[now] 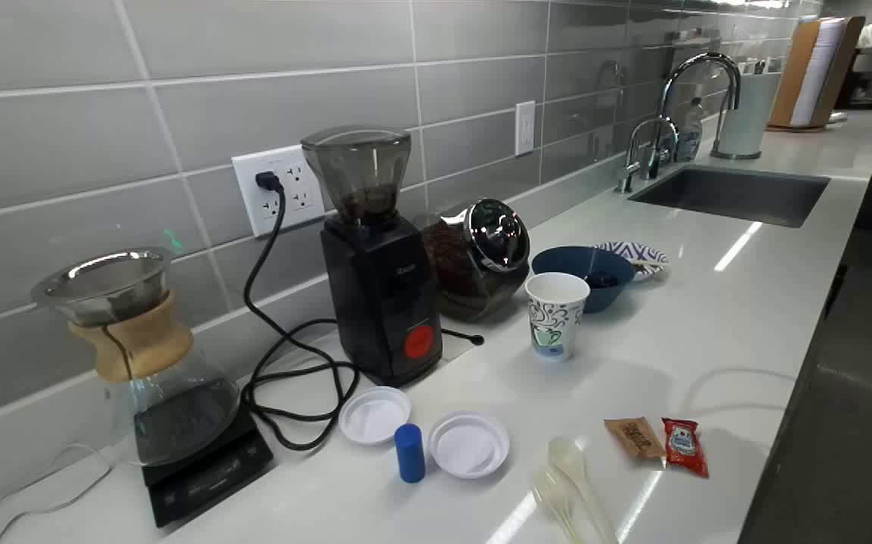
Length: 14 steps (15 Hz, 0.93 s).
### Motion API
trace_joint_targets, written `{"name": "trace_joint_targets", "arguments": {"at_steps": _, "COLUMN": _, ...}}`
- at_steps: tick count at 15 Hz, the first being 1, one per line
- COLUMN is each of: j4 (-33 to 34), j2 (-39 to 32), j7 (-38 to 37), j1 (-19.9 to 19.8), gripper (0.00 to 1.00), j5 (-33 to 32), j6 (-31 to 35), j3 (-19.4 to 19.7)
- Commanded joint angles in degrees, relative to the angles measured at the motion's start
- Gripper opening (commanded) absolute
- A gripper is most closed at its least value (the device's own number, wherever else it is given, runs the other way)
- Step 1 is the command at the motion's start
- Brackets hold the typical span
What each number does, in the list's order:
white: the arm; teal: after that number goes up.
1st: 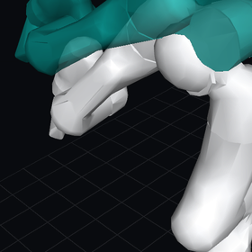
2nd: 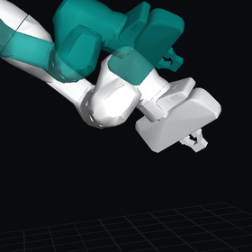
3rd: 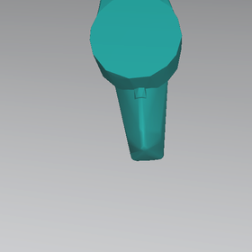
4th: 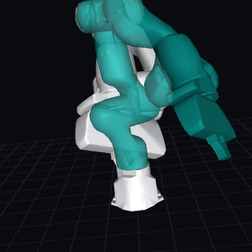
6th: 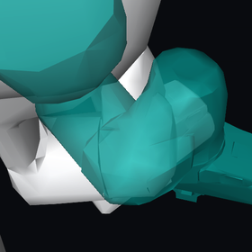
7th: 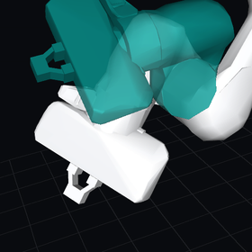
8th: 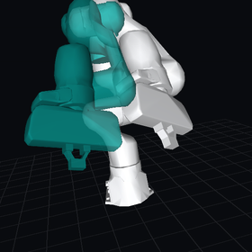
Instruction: Put the brown sachet in the coffee cup
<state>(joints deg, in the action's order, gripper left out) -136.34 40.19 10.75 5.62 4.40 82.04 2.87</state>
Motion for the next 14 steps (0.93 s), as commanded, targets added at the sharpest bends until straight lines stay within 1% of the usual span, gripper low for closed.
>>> {"name": "trace_joint_targets", "arguments": {"at_steps": 1, "j4": 0.1, "j2": -0.1, "j7": 0.3, "j1": -0.7, "gripper": 1.00, "j5": 0.2, "j6": -0.1, "j3": -0.5}}
{"name": "trace_joint_targets", "arguments": {"at_steps": 10, "j4": 0.1, "j2": -0.1, "j7": 0.3, "j1": -0.7, "gripper": 1.00, "j5": 0.2, "j6": -0.1, "j3": -0.5}}
{"name": "trace_joint_targets", "arguments": {"at_steps": 13, "j4": -1.4, "j2": -2.4, "j7": 0.4, "j1": 0.9, "gripper": 1.00, "j5": 1.9, "j6": 4.9, "j3": -2.3}}
{"name": "trace_joint_targets", "arguments": {"at_steps": 14, "j4": -2.5, "j2": -3.1, "j7": 0.8, "j1": 1.5, "gripper": 1.00, "j5": 2.5, "j6": 8.0, "j3": -2.9}}
